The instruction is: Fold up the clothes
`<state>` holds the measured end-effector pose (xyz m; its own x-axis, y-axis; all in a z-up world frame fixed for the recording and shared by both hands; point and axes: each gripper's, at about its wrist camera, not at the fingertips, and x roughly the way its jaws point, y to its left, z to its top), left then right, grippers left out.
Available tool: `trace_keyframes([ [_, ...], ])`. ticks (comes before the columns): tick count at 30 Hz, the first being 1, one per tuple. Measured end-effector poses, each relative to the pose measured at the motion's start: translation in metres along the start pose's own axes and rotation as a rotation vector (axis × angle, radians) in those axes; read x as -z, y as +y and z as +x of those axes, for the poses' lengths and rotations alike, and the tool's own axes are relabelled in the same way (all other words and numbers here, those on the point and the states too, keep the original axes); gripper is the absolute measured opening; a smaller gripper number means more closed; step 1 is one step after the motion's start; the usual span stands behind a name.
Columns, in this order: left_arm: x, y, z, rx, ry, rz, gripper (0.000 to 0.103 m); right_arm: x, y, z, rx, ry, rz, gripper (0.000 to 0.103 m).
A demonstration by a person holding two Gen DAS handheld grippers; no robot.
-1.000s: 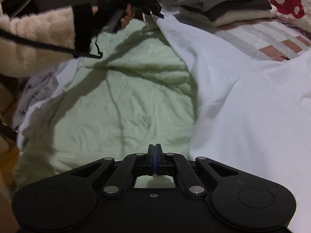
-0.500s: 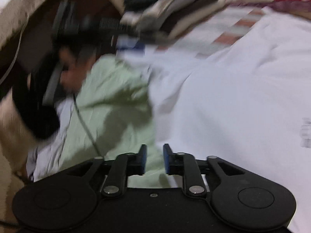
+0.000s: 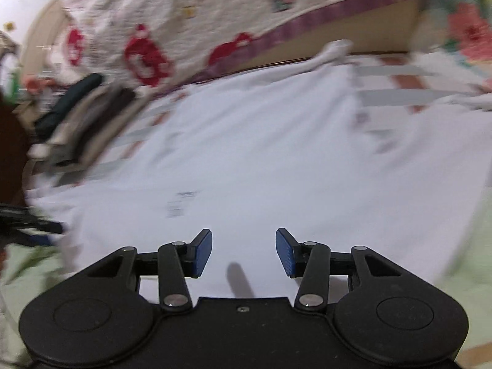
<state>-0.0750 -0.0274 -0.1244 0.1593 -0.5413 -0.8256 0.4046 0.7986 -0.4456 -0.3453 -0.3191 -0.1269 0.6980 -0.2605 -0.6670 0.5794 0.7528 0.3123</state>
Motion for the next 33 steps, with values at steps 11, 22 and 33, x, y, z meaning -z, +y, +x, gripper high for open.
trace_keyframes([
  [11, 0.012, -0.007, 0.029, 0.021, 0.003, 0.034, 0.014, 0.006, -0.129, -0.037, 0.176, -0.082, 0.461, 0.055],
  [22, 0.010, -0.002, 0.033, 0.133, -0.038, -0.003, 0.039, 0.018, -0.153, -0.022, 0.059, -0.143, 0.559, 0.062],
  [33, 0.012, -0.007, 0.014, 0.125, -0.117, -0.034, 0.005, -0.015, -0.133, -0.050, 0.044, -0.311, 0.417, 0.004],
])
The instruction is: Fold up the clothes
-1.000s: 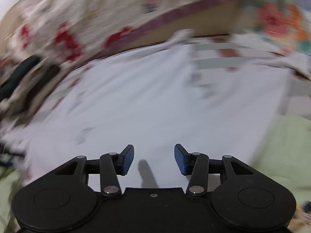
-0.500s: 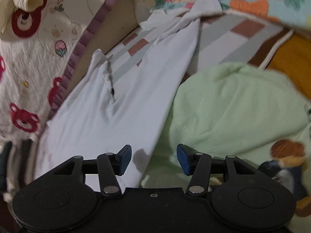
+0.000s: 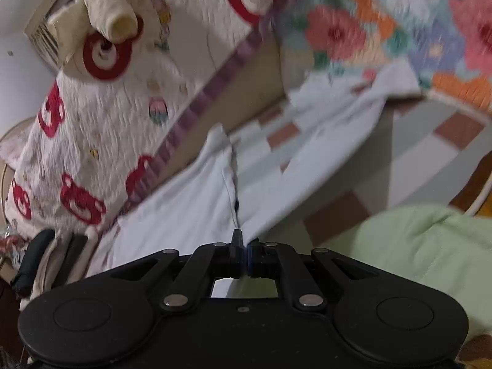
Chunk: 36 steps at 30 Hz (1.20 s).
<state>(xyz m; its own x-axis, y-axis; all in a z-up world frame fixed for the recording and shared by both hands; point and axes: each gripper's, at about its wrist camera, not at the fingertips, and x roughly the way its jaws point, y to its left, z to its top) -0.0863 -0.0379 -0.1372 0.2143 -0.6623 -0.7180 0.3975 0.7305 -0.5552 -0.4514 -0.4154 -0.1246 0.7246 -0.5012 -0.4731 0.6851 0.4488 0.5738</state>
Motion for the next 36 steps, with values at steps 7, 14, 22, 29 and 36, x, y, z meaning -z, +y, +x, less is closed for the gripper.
trace_keyframes([
  [7, -0.007, -0.004, -0.023, 0.043, -0.014, -0.010, 0.005, 0.007, 0.007, -0.023, 0.064, 0.018, -0.026, 0.004],
  [14, -0.009, -0.013, -0.049, 0.034, -0.058, 0.034, 0.004, 0.019, -0.003, -0.021, 0.131, 0.075, -0.033, 0.004],
  [22, 0.003, -0.016, -0.037, -0.065, -0.027, 0.066, 0.004, 0.030, 0.004, -0.033, 0.166, 0.083, -0.080, 0.003],
  [29, 0.014, -0.023, -0.023, -0.187, 0.037, 0.106, 0.004, 0.047, -0.001, -0.031, 0.224, 0.144, -0.057, 0.003],
  [36, 0.021, -0.033, -0.020, -0.279, 0.042, 0.144, 0.008, 0.052, 0.006, -0.032, 0.285, 0.141, -0.139, 0.003],
])
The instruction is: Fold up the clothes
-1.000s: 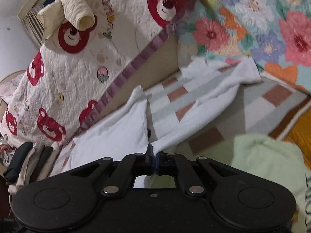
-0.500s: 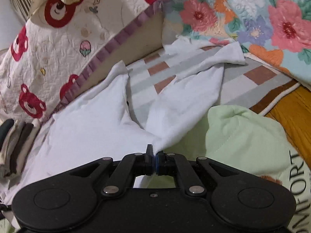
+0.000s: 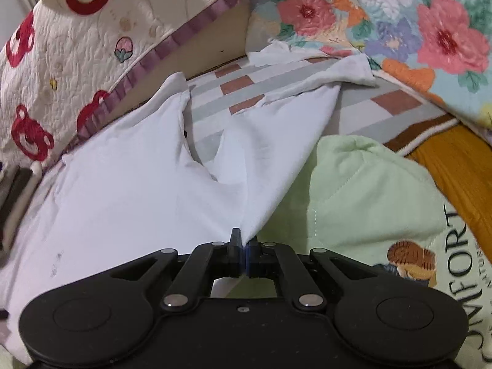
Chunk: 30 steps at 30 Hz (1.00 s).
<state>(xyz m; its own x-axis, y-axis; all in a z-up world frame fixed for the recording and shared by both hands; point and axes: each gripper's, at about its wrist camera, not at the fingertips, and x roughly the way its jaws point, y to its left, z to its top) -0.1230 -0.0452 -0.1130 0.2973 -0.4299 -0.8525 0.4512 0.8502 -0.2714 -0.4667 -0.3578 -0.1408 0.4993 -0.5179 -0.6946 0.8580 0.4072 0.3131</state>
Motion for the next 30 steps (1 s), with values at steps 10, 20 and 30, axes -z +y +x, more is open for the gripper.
trace_keyframes([
  [10, -0.022, -0.056, -0.038, 0.178, 0.025, 0.225, 0.012, -0.034, -0.020, -0.003, 0.168, -0.061, -0.156, 0.005],
  [20, -0.052, -0.154, -0.057, 0.345, 0.027, 0.567, 0.038, -0.125, -0.022, 0.010, 0.124, -0.122, -0.370, 0.042],
  [30, -0.102, -0.281, -0.005, 0.159, 0.262, 1.038, 0.039, -0.289, 0.039, 0.015, 0.032, 0.042, -0.424, 0.054],
])
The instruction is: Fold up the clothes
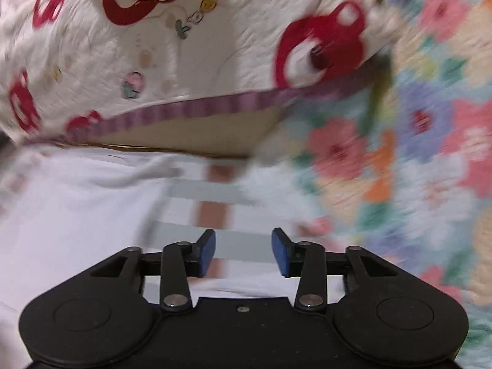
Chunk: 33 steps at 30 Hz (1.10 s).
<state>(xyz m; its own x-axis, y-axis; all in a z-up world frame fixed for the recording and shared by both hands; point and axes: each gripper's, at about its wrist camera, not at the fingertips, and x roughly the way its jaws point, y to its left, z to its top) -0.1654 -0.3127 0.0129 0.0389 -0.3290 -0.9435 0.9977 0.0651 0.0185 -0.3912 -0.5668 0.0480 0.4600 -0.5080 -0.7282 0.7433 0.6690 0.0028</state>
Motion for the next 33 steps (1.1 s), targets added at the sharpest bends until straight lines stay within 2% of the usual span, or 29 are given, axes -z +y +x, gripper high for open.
trace_keyframes([
  [1, -0.012, -0.003, 0.009, 0.003, -0.019, 0.036, 0.039, -0.007, 0.004, 0.009, -0.002, 0.057, 0.017, 0.056],
  [3, -0.035, -0.009, 0.028, 0.008, -0.082, 0.083, 0.039, -0.017, 0.010, 0.028, -0.006, 0.158, 0.050, 0.056],
  [6, -0.054, -0.020, 0.055, 0.031, -0.253, 0.137, 0.039, 0.002, 0.006, 0.070, -0.007, 0.200, 0.095, 0.053],
  [8, -0.059, -0.025, 0.076, 0.039, -0.279, 0.193, 0.040, 0.028, -0.010, 0.089, 0.011, 0.144, 0.152, 0.044],
  [11, -0.077, -0.032, 0.098, 0.054, -0.319, 0.237, 0.039, 0.069, -0.036, 0.111, 0.031, 0.070, 0.263, 0.044],
  [16, -0.114, -0.056, 0.128, 0.087, -0.403, 0.285, 0.041, 0.130, -0.057, 0.121, 0.042, -0.048, 0.436, 0.044],
  [18, -0.133, -0.071, 0.142, 0.092, -0.440, 0.289, 0.041, 0.144, -0.063, 0.124, 0.061, -0.059, 0.440, 0.044],
  [22, -0.168, -0.090, 0.165, 0.168, -0.454, 0.240, 0.041, 0.162, -0.072, 0.130, 0.113, -0.045, 0.385, 0.044],
  [25, -0.184, -0.097, 0.183, 0.232, -0.441, 0.217, 0.044, 0.161, -0.083, 0.135, 0.113, -0.039, 0.344, 0.044],
  [29, -0.193, -0.101, 0.214, 0.242, -0.387, 0.193, 0.044, 0.146, -0.097, 0.159, 0.083, 0.000, 0.299, 0.044],
  [33, -0.197, -0.097, 0.237, 0.240, -0.350, 0.134, 0.044, 0.121, -0.102, 0.184, 0.086, -0.002, 0.240, 0.044],
])
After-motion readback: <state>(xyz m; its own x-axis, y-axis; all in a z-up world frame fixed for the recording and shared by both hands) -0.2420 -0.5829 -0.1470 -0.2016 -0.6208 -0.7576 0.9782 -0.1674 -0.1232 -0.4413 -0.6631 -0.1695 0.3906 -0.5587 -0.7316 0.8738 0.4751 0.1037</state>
